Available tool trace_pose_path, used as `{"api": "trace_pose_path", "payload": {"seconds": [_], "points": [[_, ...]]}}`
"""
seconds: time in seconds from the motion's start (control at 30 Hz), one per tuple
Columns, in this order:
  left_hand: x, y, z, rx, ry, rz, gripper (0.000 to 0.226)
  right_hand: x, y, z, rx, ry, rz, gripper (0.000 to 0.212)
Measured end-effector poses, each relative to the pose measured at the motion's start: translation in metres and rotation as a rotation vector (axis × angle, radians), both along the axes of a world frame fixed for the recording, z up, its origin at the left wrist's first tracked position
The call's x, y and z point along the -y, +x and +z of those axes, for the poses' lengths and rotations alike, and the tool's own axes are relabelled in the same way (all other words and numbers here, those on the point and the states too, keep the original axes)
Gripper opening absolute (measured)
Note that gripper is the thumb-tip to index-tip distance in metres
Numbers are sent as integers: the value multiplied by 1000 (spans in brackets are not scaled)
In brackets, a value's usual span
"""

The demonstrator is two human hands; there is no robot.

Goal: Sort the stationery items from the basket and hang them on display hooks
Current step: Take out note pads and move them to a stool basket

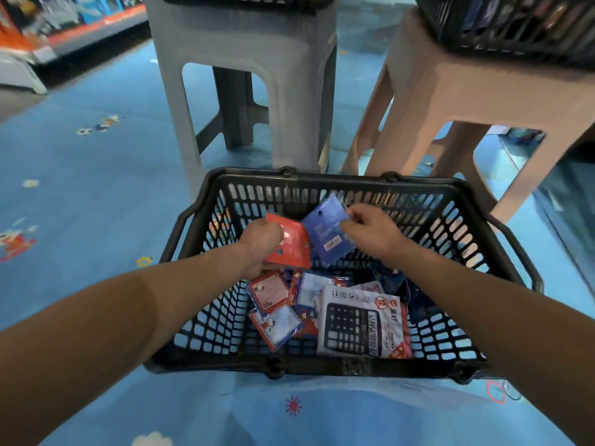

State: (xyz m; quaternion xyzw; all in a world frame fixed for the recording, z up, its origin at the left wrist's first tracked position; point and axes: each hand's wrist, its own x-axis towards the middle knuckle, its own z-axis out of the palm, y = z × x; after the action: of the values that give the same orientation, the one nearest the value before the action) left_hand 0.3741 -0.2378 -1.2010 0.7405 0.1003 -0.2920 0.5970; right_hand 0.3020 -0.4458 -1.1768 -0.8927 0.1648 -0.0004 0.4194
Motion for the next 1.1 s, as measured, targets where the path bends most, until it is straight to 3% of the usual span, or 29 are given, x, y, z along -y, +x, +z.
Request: {"api": "trace_pose_path", "payload": {"seconds": [0.13,0.27,0.43,0.57,0.77,0.9,0.97,1.03,1.1], "points": [[0,-1,9,120,-5,9,23,14,-5,16,46,339,-195,18],[2,1,12,91,-83,128,22,7,-14,19,-73,739,-226,10],[11,-5,17,54,-239,185,40,-35,-15,7,-148,908,-239,19],[11,-9,21,3,-340,176,30,-54,-8,-9,-71,800,-369,14],[6,-7,24,7,-282,143,11,-56,-1,-21,27,700,-548,23],[8,-9,25,-27,-254,77,33,-65,-2,-26,-55,814,-546,22],[10,-14,22,21,-215,32,20,-69,-6,-26,-152,807,-494,26],[11,-18,15,105,-137,-20,22,-68,-9,-28,-258,618,-447,36],[13,-23,9,304,-31,-112,25,-64,-10,-29,-234,520,-475,44]]}}
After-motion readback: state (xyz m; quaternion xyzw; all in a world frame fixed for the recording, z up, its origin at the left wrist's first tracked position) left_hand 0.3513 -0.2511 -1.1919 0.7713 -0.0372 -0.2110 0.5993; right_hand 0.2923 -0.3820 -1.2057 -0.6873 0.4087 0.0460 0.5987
